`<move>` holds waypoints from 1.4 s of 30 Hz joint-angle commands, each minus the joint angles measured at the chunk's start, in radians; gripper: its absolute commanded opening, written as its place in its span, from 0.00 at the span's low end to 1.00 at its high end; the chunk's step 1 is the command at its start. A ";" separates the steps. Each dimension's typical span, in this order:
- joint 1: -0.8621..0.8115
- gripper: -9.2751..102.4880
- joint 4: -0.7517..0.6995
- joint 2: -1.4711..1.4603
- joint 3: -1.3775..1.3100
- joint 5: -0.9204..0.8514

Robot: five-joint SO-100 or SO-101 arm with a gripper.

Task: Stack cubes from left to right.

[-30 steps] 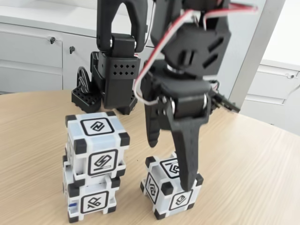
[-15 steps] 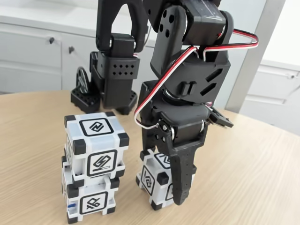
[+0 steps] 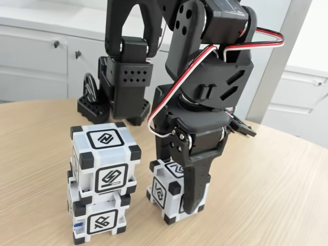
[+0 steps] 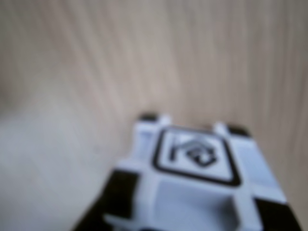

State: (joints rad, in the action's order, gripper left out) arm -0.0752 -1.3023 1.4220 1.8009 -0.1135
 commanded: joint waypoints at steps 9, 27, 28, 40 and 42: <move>-0.008 0.25 -0.012 0.342 -0.060 0.074; -0.005 0.26 -0.416 0.469 -0.695 0.155; -0.006 0.26 -0.426 0.469 -0.727 0.153; -0.192 0.26 -0.430 0.331 -0.769 0.075; -0.253 0.26 -0.430 0.279 -0.769 0.049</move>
State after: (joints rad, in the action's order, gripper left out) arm -0.2669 -1.7242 1.7395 1.0830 -0.0337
